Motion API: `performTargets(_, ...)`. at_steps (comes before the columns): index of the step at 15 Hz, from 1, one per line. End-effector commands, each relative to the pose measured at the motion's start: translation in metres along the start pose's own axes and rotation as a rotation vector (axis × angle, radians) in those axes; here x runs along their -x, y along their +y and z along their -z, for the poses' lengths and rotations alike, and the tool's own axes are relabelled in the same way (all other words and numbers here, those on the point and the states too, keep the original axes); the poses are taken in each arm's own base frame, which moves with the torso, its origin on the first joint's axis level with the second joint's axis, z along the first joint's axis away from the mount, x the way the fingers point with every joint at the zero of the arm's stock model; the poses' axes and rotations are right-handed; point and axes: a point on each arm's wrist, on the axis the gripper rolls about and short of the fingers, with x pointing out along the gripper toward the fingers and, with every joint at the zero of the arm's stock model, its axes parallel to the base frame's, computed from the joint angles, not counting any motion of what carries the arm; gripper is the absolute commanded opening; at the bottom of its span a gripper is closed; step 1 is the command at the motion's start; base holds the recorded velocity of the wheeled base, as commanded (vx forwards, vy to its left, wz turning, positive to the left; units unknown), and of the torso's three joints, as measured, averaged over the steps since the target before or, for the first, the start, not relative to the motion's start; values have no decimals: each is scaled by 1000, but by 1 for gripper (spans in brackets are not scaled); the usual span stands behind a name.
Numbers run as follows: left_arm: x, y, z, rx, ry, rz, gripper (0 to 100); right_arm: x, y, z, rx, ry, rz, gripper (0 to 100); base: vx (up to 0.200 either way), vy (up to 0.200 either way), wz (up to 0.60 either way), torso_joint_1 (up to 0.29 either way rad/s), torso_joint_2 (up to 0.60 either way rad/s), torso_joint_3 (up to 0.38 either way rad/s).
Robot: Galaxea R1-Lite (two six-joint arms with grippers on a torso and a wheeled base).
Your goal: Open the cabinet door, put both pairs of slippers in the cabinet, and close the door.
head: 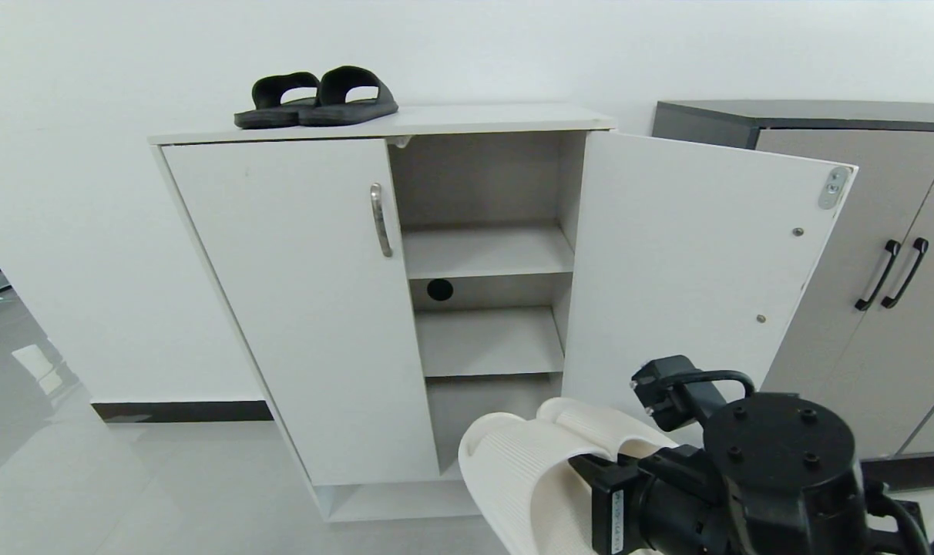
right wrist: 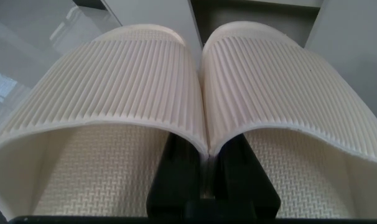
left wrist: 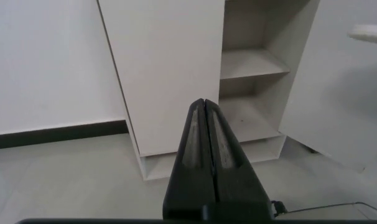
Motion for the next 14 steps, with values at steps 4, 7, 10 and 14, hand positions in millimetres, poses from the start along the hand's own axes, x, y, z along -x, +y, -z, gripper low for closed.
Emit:
performTargets(4, 0, 0, 0, 1, 2, 0, 0, -53, 4, 34, -68, 59, 94, 0, 0, 200, 0, 7, 2, 0)
performTargets(7, 0, 0, 0, 1, 2, 0, 0, -73, -14, 41, -74, 31, 257, 0, 0, 200, 0, -4, 2, 4)
performTargets(10, 0, 0, 0, 1, 2, 0, 0, -106, -32, 58, -25, -77, 427, 0, 0, 0, 0, 0, 0, 0)
performTargets(14, 0, 0, 0, 14, 2, -3, 0, -140, -47, 66, 157, -320, 482, 0, 0, 0, 0, 0, 0, 0)
